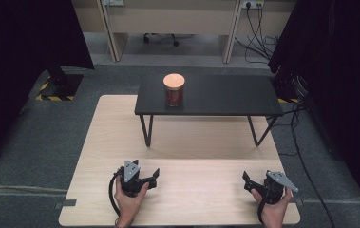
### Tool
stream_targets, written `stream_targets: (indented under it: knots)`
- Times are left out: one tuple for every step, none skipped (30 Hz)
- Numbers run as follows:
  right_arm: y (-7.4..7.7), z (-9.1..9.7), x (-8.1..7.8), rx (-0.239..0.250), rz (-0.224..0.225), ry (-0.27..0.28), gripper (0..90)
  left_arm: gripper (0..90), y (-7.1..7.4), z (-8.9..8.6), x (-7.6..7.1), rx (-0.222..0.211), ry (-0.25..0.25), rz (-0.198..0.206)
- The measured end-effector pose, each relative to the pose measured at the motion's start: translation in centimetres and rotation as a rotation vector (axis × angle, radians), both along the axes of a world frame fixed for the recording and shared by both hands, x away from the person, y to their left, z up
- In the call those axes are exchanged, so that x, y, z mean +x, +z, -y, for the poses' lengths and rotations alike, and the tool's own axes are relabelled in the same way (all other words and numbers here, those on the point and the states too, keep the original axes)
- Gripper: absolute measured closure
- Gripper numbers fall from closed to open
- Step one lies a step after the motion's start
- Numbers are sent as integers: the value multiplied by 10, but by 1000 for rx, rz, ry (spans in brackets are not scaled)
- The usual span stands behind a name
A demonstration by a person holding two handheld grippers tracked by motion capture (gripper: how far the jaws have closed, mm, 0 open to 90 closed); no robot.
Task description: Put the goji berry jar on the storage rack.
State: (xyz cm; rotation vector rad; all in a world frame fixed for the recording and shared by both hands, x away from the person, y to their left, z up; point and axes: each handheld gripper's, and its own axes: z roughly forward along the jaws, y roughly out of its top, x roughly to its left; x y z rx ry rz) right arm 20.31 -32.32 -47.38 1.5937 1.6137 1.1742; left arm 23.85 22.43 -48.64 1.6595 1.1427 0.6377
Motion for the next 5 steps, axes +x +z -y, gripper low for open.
stream_targets:
  knots:
    - [0,0,0,0,0,1,11,54,0,0,0,1,0,0]
    - [0,0,0,0,-1,1,11,54,0,0,0,1,0,1]
    - [0,0,0,-1,-1,1,11,54,0,0,0,1,-1,1]
    - [0,0,0,-1,-2,1,11,54,0,0,0,1,-1,2]
    - [0,0,0,-1,-2,1,11,54,0,0,0,1,0,2]
